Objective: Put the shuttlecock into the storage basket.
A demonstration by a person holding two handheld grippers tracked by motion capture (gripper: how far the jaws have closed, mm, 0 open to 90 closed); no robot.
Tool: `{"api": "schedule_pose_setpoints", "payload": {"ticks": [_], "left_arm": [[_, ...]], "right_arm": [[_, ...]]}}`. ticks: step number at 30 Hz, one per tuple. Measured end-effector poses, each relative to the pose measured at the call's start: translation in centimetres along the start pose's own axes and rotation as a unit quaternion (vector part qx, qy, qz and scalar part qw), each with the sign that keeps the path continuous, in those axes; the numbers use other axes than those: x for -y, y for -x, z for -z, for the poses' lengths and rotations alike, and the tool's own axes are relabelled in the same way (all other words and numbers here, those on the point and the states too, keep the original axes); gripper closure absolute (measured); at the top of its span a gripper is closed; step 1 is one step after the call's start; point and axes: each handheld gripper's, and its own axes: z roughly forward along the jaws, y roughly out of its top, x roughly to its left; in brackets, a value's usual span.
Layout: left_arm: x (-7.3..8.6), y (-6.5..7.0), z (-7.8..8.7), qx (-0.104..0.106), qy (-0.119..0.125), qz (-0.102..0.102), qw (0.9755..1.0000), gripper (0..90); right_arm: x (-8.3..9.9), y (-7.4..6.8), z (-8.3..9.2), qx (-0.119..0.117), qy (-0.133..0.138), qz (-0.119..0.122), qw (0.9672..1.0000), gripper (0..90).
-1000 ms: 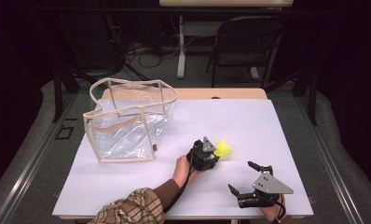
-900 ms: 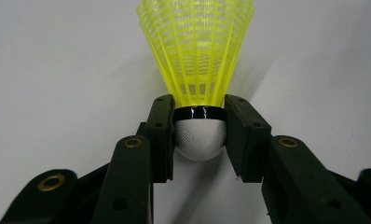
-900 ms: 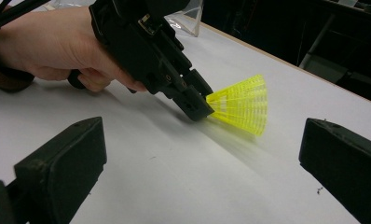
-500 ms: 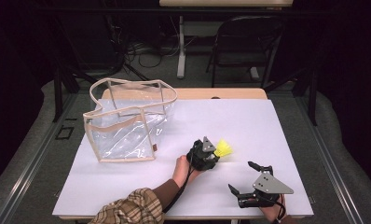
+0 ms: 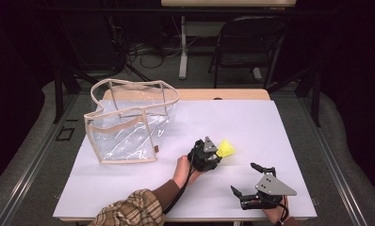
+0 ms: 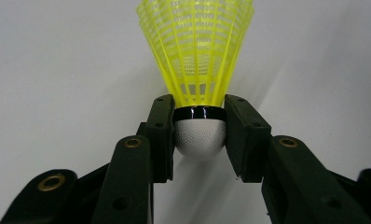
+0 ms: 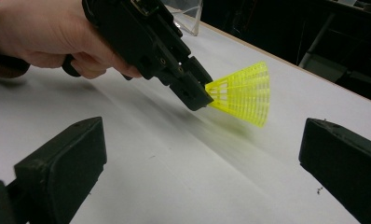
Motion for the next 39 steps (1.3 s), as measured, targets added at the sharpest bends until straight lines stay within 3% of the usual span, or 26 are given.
{"api": "schedule_pose_setpoints", "payload": {"ticks": [23,39], "left_arm": [[-2.3,-0.5,2.6,0.005,0.022,-0.013,0.9997,64.9],[-4.0,-1.1,4.1,0.006,0.025,-0.034,0.9991,65.0]], "right_arm": [[0.0,0.0,0.0,0.000,-0.001,-0.001,1.0000,0.3],[0.0,0.0,0.0,-0.002,-0.003,-0.001,1.0000,0.3]]}}
